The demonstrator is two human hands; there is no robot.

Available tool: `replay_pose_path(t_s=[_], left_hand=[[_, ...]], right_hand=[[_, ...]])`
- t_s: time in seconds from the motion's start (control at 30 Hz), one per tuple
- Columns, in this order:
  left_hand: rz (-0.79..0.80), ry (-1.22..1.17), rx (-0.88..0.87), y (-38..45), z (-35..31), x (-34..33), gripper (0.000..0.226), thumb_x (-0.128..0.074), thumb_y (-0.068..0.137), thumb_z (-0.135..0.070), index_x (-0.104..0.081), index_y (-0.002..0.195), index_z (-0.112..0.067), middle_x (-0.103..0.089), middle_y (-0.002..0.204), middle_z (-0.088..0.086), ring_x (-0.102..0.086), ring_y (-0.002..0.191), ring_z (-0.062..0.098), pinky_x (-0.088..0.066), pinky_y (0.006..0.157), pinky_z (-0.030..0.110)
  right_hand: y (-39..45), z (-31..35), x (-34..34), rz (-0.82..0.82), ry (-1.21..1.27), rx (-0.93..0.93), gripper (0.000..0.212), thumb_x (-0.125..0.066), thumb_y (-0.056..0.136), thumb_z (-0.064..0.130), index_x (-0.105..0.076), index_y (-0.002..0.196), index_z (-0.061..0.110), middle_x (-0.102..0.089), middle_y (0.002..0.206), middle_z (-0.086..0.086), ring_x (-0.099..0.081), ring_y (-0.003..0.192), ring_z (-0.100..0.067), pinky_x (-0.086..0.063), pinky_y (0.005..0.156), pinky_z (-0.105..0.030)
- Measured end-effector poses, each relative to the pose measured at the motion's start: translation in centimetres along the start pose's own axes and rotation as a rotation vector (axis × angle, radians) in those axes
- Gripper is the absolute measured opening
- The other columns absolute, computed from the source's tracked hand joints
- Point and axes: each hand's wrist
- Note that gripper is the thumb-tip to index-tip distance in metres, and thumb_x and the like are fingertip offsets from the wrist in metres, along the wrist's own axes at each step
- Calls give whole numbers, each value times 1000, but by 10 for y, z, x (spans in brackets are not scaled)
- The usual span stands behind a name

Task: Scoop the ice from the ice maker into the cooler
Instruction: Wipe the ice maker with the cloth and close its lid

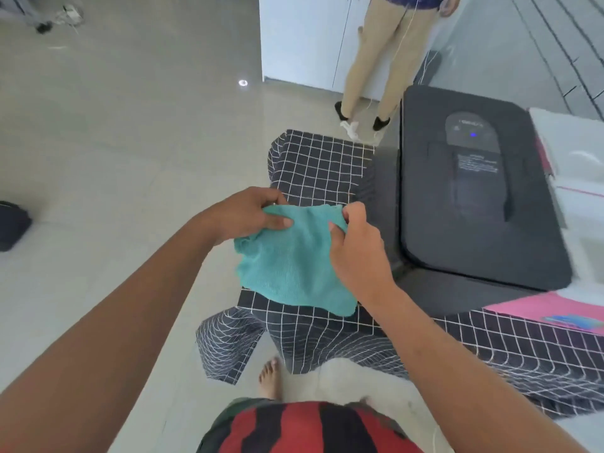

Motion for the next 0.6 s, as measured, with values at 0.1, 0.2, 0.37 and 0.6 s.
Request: replay_pose_path(t_s=[0.1, 0.2, 0.37, 0.6], left_hand=[[124, 78, 31, 18, 26, -7, 16, -74, 85, -36, -64, 88, -24, -70, 92, 1, -69, 80, 16, -56, 69, 34], [160, 181, 48, 43, 51, -15, 15, -71, 87, -38, -60, 87, -26, -68, 91, 0, -66, 80, 17, -53, 62, 28], [157, 307, 28, 99, 73, -23, 12, -68, 89, -34, -58, 89, -27, -64, 91, 2, -65, 75, 25, -51, 58, 32], [30, 486, -26, 166, 81, -29, 19, -59, 95, -27, -63, 113, -24, -66, 114, 5, -63, 75, 17, -50, 66, 30]], right_hand=[[-10, -15, -33, 18, -57, -93, 26, -46, 96, 22, -23, 87, 31, -45, 67, 9, -53, 66, -31, -38, 59, -36], [-6, -31, -58, 25, -92, -174, 25, -46, 96, 21, -23, 89, 29, -48, 71, 5, -54, 68, -33, -37, 60, -36], [29, -55, -84, 49, -210, -205, 11, -46, 95, 18, -34, 97, 18, -62, 95, -9, -59, 80, -38, -38, 62, -37], [89, -82, -108, -55, -247, -434, 14, -45, 95, 17, -43, 106, 8, -60, 109, -16, -59, 95, -40, -41, 70, -40]])
Point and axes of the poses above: each hand's wrist, its own y-axis towards the middle knuckle, its own x-axis out of the back of the hand, z = x × y
